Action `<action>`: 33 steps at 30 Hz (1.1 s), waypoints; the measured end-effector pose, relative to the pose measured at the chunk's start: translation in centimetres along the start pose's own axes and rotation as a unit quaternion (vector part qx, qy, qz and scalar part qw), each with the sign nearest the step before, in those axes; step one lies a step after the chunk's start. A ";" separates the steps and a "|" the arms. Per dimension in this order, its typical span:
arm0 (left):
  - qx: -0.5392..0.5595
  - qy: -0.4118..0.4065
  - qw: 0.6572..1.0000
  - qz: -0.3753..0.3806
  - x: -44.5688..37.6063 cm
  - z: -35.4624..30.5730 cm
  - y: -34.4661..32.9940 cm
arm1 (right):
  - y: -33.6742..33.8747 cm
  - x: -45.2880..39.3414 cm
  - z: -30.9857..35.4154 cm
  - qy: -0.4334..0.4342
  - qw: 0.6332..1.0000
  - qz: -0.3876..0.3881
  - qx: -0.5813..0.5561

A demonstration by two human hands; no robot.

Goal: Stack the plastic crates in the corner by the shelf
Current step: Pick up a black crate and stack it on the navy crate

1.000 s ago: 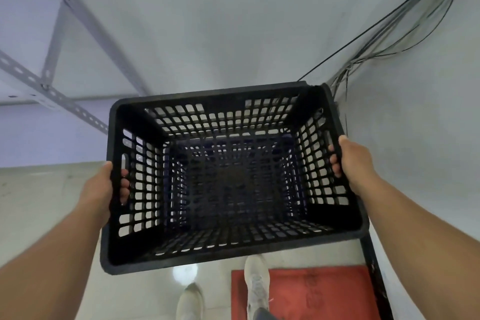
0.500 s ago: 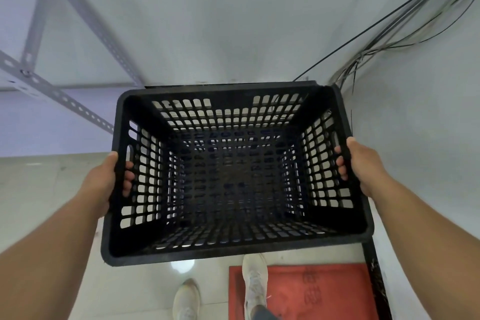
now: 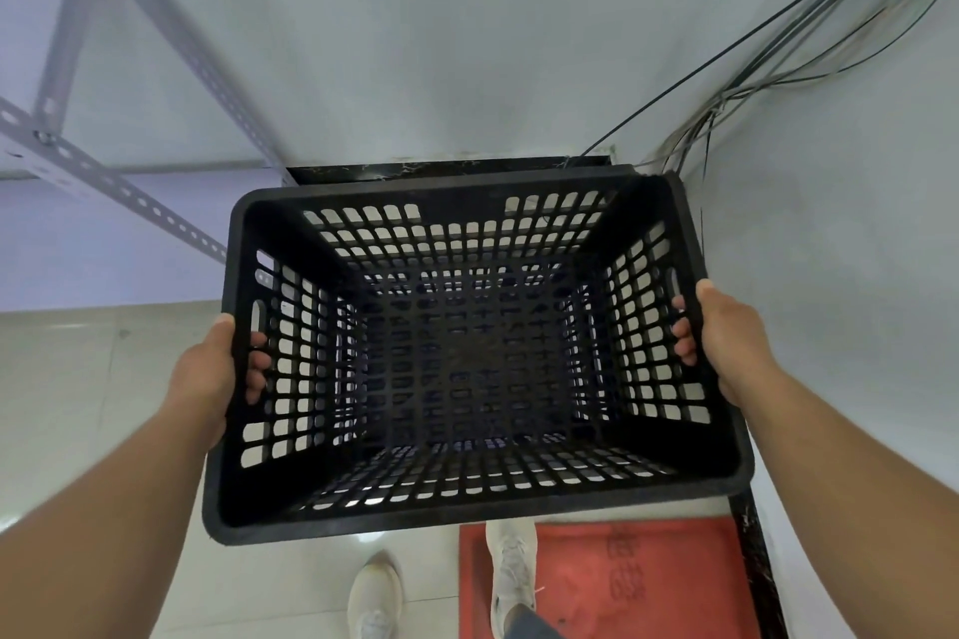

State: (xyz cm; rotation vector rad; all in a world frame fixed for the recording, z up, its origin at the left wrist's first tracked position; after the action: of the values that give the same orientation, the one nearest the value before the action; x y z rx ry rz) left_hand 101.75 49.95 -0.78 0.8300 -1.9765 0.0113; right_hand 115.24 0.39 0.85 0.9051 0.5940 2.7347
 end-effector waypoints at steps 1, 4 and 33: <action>0.000 -0.002 1.000 -0.004 -0.1 -0.2 0.0 | 0.0 0.1 0.0 0.000 1.000 -0.003 -0.004; 0.001 -0.016 1.000 -0.012 -0.5 -0.8 0.0 | -0.1 0.2 -0.1 -0.001 1.000 -0.011 -0.020; -0.045 -0.068 0.993 -0.087 -0.6 -1.2 0.2 | -0.5 -1.6 1.1 0.058 0.995 -0.052 0.059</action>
State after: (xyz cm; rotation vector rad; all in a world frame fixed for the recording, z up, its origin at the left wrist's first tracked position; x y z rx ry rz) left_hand 102.79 50.88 -0.53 0.9631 -2.0084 -0.2412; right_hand 117.20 0.71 0.66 0.7207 0.8098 2.6959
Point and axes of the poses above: each hand's wrist, its own x-axis away from the middle knuckle, its own y-axis out of the back of the hand, z = x × y, the point moved 8 cm from there along -x, towards the middle knuckle, and after that the axes turned 8 degrees about y, right-handed, at the moved point
